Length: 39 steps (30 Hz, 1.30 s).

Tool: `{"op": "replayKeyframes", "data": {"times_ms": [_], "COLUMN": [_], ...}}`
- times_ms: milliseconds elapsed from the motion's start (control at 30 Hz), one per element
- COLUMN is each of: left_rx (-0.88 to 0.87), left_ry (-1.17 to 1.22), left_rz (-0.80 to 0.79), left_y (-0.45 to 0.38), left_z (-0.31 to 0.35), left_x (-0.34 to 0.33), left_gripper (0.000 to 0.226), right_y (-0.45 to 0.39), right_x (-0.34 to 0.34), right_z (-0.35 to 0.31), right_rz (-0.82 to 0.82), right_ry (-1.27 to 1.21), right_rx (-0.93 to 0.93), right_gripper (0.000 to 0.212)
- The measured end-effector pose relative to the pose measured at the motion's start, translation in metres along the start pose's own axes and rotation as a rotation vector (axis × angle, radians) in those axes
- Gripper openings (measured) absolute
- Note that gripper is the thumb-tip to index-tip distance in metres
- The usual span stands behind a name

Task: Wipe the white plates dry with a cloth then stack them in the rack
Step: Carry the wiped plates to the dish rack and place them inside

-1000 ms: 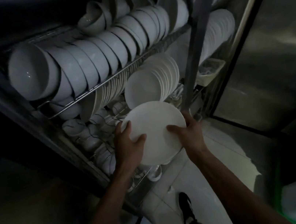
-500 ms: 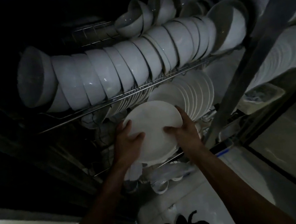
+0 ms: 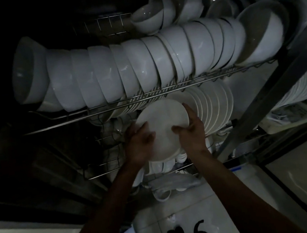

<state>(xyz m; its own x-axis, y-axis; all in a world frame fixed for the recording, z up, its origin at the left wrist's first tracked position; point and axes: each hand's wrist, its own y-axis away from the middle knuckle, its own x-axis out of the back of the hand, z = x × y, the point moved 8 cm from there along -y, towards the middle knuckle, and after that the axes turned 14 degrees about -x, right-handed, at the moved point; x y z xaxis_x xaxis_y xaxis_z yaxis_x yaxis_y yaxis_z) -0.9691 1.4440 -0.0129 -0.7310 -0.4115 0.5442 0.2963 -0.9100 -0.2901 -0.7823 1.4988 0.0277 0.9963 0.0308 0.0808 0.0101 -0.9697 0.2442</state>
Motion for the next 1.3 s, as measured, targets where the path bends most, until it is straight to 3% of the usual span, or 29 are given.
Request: {"op": "replayKeyframes", "data": {"times_ms": [67, 133, 500, 967, 1100, 1300], "left_rx": [-0.089, -0.120, -0.093, -0.067, -0.058, -0.121], "left_ry": [-0.107, -0.060, -0.006, 0.065, 0.182, 0.089], "left_rz": [-0.014, -0.070, -0.149, -0.276, -0.244, -0.223], "left_y": [0.001, 0.005, 0.005, -0.003, -0.003, -0.003], "left_z": [0.011, 0.020, 0.024, 0.000, -0.001, 0.001], "left_x": [-0.002, -0.012, -0.041, -0.062, -0.063, -0.066], "left_gripper": [0.037, 0.040, 0.052, 0.056, 0.052, 0.052], "right_y": [-0.003, -0.006, -0.008, -0.020, -0.022, -0.028], "right_x": [0.002, 0.002, -0.003, -0.016, -0.020, -0.015], "right_z": [-0.006, -0.011, -0.038, -0.031, -0.033, -0.026], "right_rz": [0.015, 0.029, 0.039, 0.046, 0.026, 0.073], "right_ry": [0.010, 0.028, 0.147, 0.244, 0.291, 0.374], "right_rx": [0.025, 0.044, 0.189, 0.157, 0.194, 0.200], "right_gripper": [0.077, 0.076, 0.078, 0.079, 0.077, 0.079]}}
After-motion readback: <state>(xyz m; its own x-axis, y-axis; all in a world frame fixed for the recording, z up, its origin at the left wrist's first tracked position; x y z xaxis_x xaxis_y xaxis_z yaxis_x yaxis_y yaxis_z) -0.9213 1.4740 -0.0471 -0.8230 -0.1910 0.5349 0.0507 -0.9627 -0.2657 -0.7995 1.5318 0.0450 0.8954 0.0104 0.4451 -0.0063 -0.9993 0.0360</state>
